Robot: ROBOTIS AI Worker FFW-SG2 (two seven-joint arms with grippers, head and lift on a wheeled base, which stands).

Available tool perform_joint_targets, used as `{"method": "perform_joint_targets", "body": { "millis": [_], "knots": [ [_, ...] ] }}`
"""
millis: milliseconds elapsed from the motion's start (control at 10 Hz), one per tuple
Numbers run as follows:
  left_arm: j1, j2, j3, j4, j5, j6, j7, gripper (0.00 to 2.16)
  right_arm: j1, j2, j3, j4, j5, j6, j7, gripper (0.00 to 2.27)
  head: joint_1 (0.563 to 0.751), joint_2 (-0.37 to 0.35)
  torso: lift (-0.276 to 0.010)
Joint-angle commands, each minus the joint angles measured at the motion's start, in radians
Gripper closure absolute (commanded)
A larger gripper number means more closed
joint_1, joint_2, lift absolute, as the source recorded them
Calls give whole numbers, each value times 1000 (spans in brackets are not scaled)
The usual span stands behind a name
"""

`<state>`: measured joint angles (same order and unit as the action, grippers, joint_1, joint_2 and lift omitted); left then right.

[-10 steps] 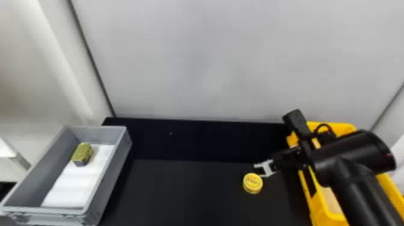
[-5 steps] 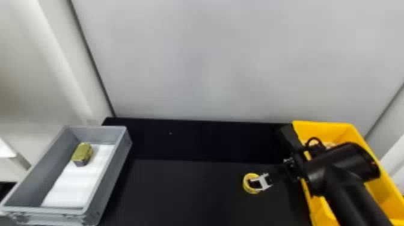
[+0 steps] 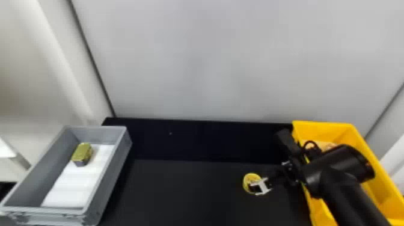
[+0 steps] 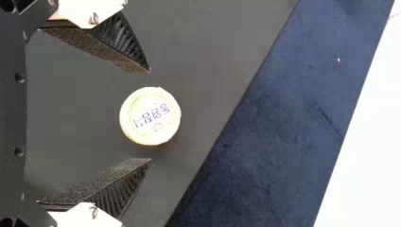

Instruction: Pick up the round yellow can and place it in the yellow rectangular box

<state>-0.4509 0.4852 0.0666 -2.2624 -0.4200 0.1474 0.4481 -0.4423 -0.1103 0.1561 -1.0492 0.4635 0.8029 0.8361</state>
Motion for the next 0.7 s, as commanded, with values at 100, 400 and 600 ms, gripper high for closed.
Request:
{"method": "perform_joint_targets", "body": {
  "millis": [100,400,600],
  "knots": [
    [-5,0,-5,1,1,0,0,137,-21,8,13,58,-2,-43,-6,128,663,54,-10],
    [-6,0,-10,1,1,0,0,137,-41,4,23,87,-2,-68,-15,128,663,54,-10],
    [-8,1,-13,1,3,-3,0,137,-49,3,23,109,-2,-83,-23,128,663,54,-10]
  ]
}}
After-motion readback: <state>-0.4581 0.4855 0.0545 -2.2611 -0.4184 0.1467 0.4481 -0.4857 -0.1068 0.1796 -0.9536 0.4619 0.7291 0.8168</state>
